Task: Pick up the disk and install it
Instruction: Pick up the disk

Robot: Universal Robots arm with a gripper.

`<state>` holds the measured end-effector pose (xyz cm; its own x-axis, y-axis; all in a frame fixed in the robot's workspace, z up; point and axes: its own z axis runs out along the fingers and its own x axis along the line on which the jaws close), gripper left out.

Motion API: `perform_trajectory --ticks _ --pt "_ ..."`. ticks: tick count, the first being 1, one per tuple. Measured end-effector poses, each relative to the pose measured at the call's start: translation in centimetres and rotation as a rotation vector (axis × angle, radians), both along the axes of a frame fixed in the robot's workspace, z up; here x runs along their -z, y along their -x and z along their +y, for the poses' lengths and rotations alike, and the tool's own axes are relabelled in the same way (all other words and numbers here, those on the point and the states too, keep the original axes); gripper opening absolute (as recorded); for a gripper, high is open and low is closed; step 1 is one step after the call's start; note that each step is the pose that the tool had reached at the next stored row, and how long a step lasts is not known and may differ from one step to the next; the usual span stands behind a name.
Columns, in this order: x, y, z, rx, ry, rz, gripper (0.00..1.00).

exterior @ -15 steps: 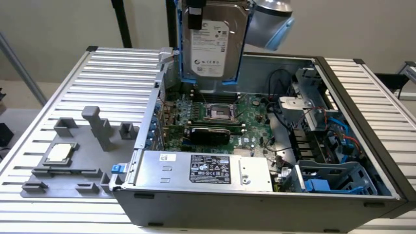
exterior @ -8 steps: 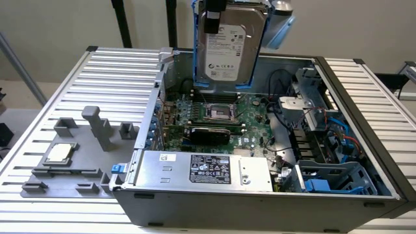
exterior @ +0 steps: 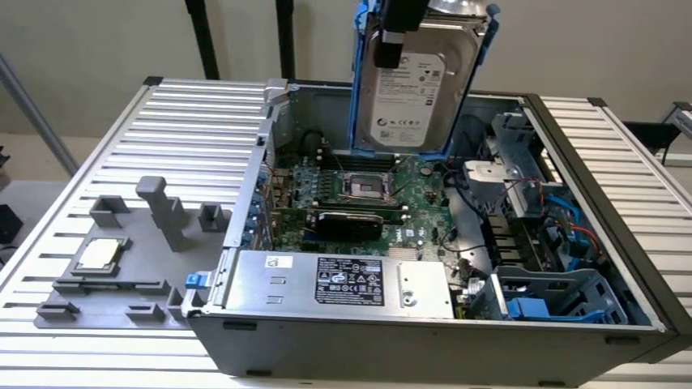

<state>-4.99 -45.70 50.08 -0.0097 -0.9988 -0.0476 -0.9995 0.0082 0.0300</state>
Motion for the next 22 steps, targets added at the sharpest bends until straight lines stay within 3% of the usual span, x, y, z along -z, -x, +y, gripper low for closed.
perform_trajectory --ticks 22 --pt "0.12 -6.1 -5.07 0.000 0.0001 0.0000 0.32"
